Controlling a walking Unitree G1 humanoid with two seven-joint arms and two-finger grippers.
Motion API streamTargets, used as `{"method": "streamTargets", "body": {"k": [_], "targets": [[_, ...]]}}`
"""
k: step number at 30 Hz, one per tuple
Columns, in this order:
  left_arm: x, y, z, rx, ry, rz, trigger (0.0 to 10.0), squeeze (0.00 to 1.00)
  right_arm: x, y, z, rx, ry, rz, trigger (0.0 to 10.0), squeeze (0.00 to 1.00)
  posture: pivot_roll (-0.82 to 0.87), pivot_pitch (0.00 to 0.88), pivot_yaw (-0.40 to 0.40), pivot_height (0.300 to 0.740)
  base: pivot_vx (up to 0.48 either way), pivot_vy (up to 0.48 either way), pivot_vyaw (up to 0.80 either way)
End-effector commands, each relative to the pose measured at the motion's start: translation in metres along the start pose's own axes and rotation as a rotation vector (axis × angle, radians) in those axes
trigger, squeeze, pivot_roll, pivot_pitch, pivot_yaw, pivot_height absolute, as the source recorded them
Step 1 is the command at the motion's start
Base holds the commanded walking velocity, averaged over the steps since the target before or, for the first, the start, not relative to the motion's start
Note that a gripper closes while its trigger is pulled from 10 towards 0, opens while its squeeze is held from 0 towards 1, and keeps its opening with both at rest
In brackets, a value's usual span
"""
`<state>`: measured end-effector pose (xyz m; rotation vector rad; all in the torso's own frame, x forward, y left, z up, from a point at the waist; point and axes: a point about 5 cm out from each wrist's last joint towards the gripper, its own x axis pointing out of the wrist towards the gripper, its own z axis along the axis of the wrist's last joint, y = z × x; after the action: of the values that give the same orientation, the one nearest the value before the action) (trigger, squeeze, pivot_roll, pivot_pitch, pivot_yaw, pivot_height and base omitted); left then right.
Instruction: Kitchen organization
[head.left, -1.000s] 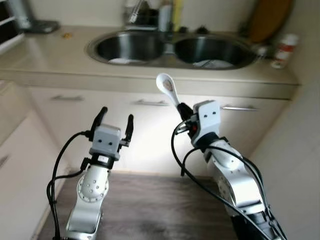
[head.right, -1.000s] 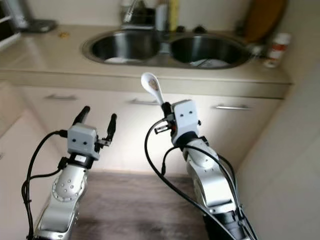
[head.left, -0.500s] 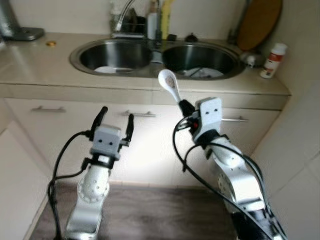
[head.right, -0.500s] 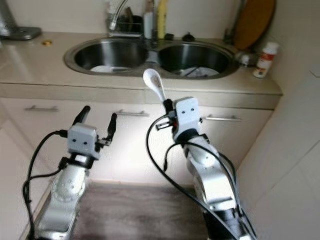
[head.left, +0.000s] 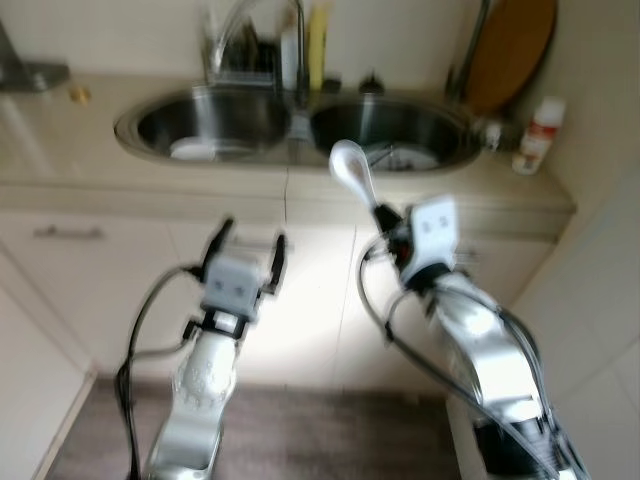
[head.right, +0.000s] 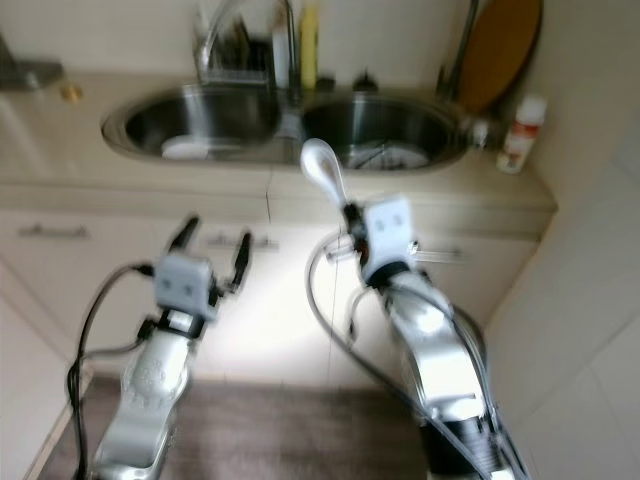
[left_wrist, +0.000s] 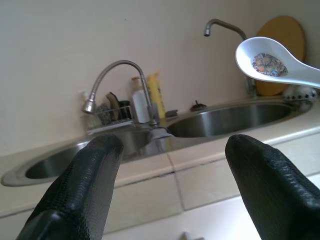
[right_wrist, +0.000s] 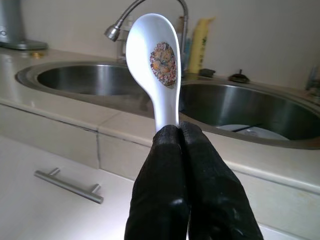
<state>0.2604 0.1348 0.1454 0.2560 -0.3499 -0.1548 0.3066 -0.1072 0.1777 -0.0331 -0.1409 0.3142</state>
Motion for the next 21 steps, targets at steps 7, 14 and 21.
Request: {"method": "streamTargets", "body": {"k": [7, 14, 21], "targets": [[0.0014, 0.0046, 0.0006, 0.015, -0.001, 0.005, 10.0, 0.0, 0.0021, 0.0053, 0.0055, -0.004, -0.026, 0.014, 10.0, 0.0, 0.1, 0.0, -0.048, 0.74, 0.269, 0.0, 0.0], [0.0017, 0.0048, 0.0006, 0.014, 0.0, -0.001, 10.0, 0.0, 0.0017, 0.0055, 0.0058, -0.016, -0.028, 0.013, 10.0, 0.0, 0.1, 0.0, -0.045, 0.74, 0.282, 0.0, 0.0], [0.0019, 0.0048, 0.001, 0.016, -0.001, -0.002, 10.0, 0.0, 0.0017, 0.0054, 0.0057, -0.018, -0.028, 0.013, 10.0, 0.0, 0.1, 0.0, -0.045, 0.74, 0.28, 0.0, 0.0]]}}
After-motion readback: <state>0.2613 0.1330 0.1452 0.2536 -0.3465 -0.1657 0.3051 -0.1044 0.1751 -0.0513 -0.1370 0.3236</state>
